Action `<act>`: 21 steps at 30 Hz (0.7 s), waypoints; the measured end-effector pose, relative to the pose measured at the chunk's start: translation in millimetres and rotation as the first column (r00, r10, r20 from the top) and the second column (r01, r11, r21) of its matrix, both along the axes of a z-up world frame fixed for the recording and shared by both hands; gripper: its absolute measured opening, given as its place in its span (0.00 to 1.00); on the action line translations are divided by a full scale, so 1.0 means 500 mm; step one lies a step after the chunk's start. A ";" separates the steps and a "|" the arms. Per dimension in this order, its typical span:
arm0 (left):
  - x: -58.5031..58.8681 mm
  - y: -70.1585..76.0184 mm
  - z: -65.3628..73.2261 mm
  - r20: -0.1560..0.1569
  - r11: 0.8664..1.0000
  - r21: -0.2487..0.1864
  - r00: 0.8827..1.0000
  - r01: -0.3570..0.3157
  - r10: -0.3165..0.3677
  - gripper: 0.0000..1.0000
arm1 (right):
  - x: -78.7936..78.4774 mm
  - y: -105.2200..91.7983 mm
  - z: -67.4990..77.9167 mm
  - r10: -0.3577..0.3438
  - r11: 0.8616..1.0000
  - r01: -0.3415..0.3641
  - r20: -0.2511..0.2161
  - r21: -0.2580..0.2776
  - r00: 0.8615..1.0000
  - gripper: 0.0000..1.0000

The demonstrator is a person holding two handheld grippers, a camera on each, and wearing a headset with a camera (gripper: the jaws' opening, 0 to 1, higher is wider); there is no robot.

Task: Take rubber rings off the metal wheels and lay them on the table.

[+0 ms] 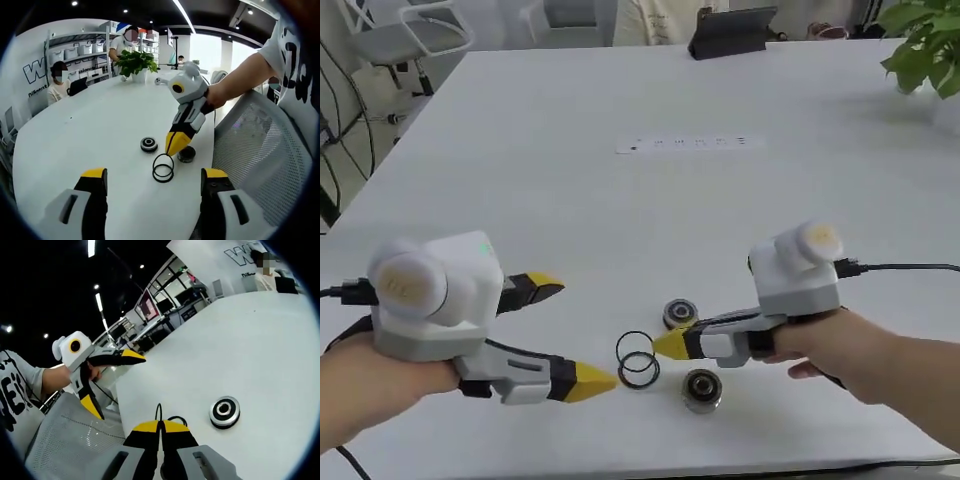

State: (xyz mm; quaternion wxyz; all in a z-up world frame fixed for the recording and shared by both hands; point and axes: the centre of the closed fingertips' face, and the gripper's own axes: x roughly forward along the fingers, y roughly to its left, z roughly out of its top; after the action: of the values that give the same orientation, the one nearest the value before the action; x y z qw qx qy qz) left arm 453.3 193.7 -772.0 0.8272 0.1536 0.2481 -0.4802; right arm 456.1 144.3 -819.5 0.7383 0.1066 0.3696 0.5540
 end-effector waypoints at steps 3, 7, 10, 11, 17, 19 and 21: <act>-0.002 0.003 -0.001 -0.001 1.000 0.006 1.000 -0.002 0.002 0.74 | -0.003 0.002 -0.010 0.005 1.000 -0.005 -0.009 -0.015 1.000 0.00; -0.004 0.006 -0.002 -0.002 1.000 0.011 1.000 -0.001 0.001 0.74 | -0.008 0.006 -0.022 0.010 1.000 -0.010 -0.020 -0.029 1.000 0.00; -0.006 0.009 -0.005 -0.004 1.000 0.016 1.000 -0.002 0.002 0.74 | -0.008 0.006 -0.031 0.011 0.999 -0.012 -0.009 -0.052 1.000 0.00; -0.006 0.010 -0.006 -0.005 1.000 0.017 1.000 -0.002 0.002 0.74 | -0.008 0.006 -0.032 0.013 0.998 -0.013 -0.009 -0.054 1.000 0.00; -0.006 0.013 -0.009 -0.009 1.000 0.021 1.000 -0.005 0.005 0.73 | -0.002 -0.002 -0.043 -0.004 0.997 0.005 0.004 -0.081 1.000 0.00; -0.006 0.013 -0.010 -0.013 1.000 0.022 1.000 -0.005 0.006 0.73 | 0.002 -0.006 -0.046 -0.011 0.996 0.012 0.006 -0.088 1.000 0.00; -0.007 0.011 -0.010 -0.012 1.000 0.024 1.000 -0.002 0.002 0.73 | 0.005 -0.011 -0.049 -0.017 0.995 0.018 0.011 -0.098 1.000 0.00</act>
State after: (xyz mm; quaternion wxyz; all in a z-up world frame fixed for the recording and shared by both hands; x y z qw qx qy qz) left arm 449.6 199.4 -777.2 0.8243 0.1605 0.2591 -0.4771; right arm 458.4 138.7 -844.2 0.7492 0.0708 0.3917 0.5294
